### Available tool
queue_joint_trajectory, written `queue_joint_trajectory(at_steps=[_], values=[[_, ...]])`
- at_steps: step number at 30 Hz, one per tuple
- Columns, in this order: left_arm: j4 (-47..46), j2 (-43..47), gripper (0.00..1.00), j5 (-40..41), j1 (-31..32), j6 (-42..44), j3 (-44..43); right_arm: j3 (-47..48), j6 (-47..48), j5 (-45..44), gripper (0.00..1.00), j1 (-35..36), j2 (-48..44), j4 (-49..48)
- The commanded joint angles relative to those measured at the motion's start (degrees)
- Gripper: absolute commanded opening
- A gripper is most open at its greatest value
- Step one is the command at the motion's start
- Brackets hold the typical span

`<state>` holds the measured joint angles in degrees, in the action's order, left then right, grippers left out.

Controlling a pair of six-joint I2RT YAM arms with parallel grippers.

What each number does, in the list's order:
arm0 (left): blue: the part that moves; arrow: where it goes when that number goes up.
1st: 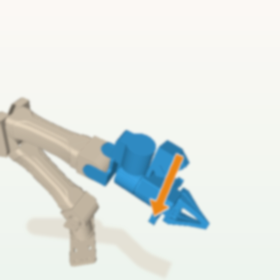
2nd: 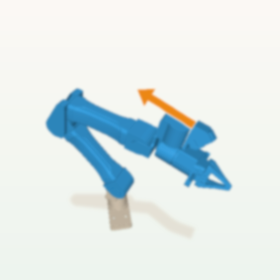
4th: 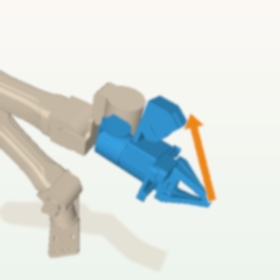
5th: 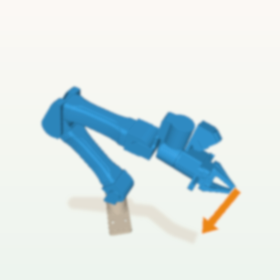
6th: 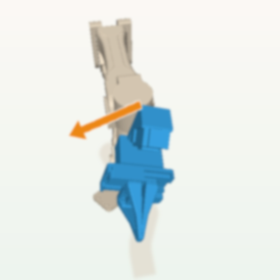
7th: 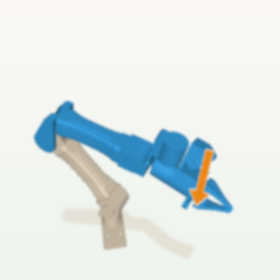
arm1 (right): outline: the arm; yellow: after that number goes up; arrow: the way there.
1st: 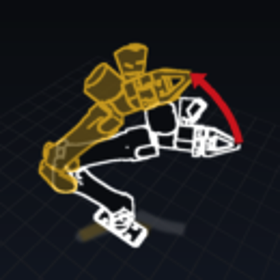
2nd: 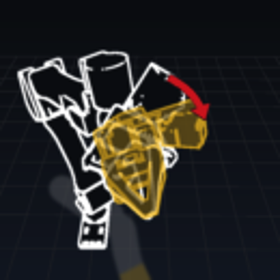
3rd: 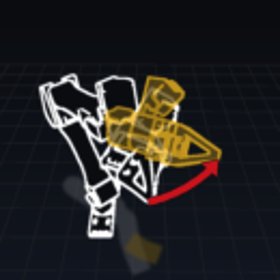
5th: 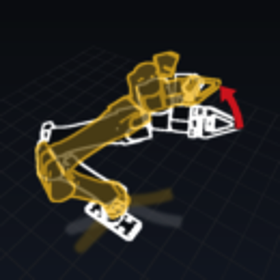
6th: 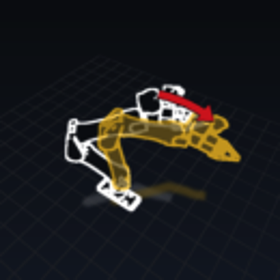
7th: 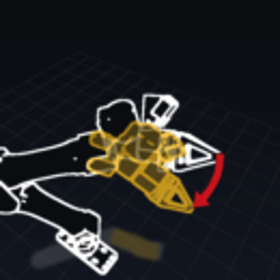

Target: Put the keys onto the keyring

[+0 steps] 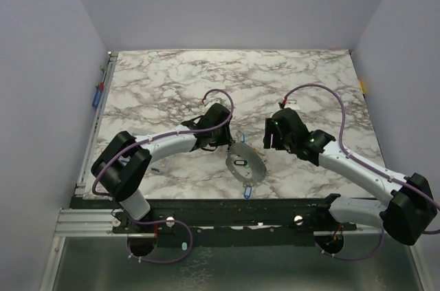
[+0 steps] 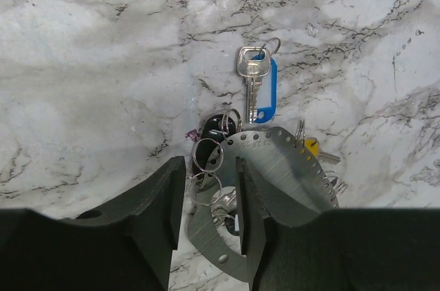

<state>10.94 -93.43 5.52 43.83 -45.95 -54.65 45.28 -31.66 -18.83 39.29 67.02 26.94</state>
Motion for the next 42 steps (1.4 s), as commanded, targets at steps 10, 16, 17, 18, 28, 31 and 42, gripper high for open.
queue_joint_trajectory(at_steps=[10,16,17,18,28,31,42], values=[[-0.09,5.76,0.53,2.05,6.16,10.16,5.22,-3.52,4.49,1.06,0.69,-0.27,-3.73,-2.81],[-0.13,5.11,0.58,11.07,12.41,23.52,4.76,-3.50,5.84,2.89,0.70,-0.27,-4.35,-3.49],[-0.21,4.66,0.58,13.05,14.01,26.28,4.47,-3.48,6.03,3.10,0.70,-0.26,-4.36,-3.47],[-0.20,4.14,0.58,14.16,15.19,28.61,4.04,-3.56,6.21,3.30,0.70,-0.26,-4.42,-3.49],[2.20,-2.24,0.49,19.39,16.02,39.71,-0.75,-3.46,6.50,4.23,0.70,-0.27,-5.43,-2.96],[2.99,-3.82,0.47,19.23,16.02,42.53,-1.82,-3.48,6.76,4.41,0.70,-0.31,-5.45,-2.80],[3.47,-7.69,0.26,15.38,15.86,48.19,-3.54,-3.32,6.95,4.86,0.70,-0.27,-5.15,-2.53]])
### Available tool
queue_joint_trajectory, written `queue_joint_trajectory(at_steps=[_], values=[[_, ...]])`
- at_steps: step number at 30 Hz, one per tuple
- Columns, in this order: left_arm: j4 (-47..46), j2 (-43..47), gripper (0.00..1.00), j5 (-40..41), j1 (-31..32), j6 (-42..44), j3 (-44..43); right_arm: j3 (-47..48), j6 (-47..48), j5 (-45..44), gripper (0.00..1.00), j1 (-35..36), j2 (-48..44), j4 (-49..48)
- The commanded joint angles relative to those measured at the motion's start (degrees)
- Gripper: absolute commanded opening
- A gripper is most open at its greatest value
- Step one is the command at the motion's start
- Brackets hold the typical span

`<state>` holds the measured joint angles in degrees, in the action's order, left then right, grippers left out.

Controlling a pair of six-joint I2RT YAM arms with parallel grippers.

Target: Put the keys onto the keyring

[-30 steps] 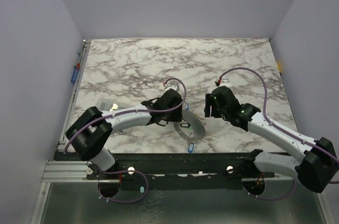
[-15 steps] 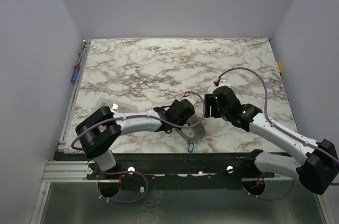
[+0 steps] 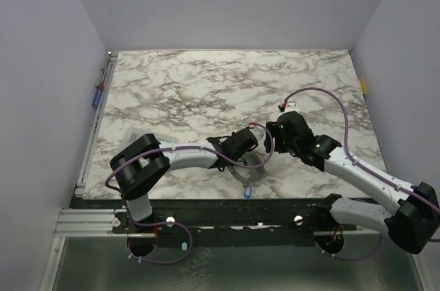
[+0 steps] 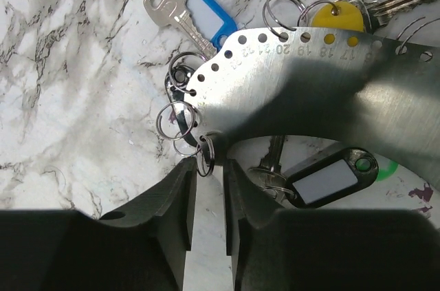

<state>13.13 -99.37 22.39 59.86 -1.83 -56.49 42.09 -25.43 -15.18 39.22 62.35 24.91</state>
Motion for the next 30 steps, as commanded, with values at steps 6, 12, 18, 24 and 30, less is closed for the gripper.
queue_joint_trajectory(at_steps=[6,12,18,24,30], values=[[1.31,-2.27,0.26,-3.16,-0.84,6.52,-3.02,0.01,0.67,1.49,0.70,-0.21,-0.59,-0.15],[1.73,-1.91,0.33,-4.57,-1.94,7.82,-3.67,0.01,0.69,1.81,0.70,-0.22,-0.64,-0.05],[1.68,-2.85,0.34,-8.32,-3.17,9.18,-4.28,0.15,0.75,2.28,0.70,-0.21,-0.23,-0.12],[1.64,-3.90,0.19,-11.00,-4.11,10.21,-4.48,0.20,0.91,2.35,0.70,-0.22,-0.21,0.05],[2.14,-2.54,0.01,-12.31,-4.22,10.69,-5.01,0.57,1.06,2.39,0.70,-0.24,-0.03,0.29]])
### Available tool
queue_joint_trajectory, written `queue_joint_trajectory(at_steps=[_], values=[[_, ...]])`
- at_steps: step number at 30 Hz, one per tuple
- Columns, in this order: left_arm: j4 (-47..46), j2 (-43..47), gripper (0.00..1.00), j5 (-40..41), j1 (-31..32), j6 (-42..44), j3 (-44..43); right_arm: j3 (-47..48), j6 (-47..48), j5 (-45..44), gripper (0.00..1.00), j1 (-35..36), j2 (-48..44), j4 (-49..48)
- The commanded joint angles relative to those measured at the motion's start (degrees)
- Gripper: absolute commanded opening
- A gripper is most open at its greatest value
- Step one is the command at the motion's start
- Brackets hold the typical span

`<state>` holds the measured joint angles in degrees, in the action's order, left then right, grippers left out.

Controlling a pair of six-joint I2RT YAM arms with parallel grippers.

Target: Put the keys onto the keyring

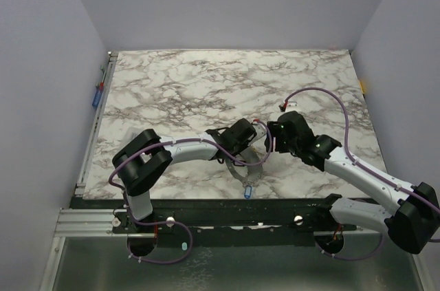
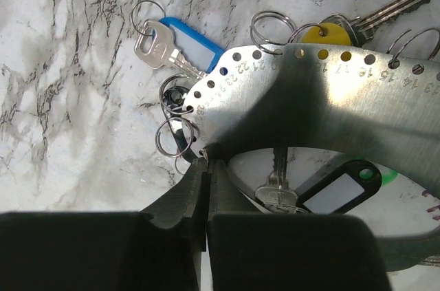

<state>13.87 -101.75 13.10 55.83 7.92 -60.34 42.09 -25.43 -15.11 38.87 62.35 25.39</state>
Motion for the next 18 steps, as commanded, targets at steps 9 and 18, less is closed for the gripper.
queue_joint_trajectory(at_steps=[9,18], values=[[12.64,4.99,0.00,-5.07,-0.15,-7.07,-8.20,2.75,1.91,0.71,0.70,0.15,-2.16,1.72],[21.32,11.80,0.00,-3.98,-0.19,-21.25,-13.98,4.45,2.73,-0.07,0.70,0.15,-6.20,2.15]])
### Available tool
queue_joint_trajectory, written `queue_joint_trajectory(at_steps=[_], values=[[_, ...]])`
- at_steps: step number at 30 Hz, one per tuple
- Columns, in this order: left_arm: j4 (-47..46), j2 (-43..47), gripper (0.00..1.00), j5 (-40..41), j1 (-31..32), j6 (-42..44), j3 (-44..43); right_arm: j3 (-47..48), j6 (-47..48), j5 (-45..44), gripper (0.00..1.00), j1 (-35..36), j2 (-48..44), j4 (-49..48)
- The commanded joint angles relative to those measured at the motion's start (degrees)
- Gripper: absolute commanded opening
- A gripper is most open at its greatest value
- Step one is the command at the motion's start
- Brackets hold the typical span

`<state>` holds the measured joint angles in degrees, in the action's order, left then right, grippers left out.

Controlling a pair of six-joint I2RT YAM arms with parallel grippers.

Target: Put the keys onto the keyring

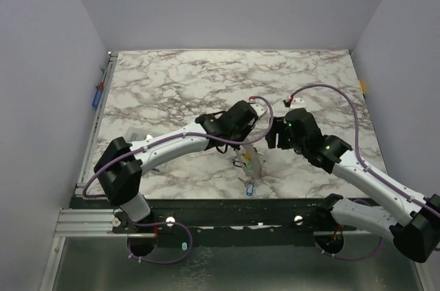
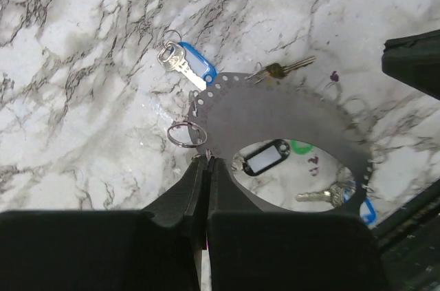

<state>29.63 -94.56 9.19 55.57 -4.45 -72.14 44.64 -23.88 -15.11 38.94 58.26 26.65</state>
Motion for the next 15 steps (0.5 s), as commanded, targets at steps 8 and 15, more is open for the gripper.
queue_joint_trajectory(at_steps=[8,15], values=[[8.18,10.85,0.00,0.93,-0.32,-21.47,-3.53,0.12,5.58,4.51,0.70,0.07,-9.93,-3.04],[8.97,14.27,0.00,5.20,-1.34,-33.63,-2.70,-0.71,12.31,24.80,0.73,0.02,-16.48,-7.88]])
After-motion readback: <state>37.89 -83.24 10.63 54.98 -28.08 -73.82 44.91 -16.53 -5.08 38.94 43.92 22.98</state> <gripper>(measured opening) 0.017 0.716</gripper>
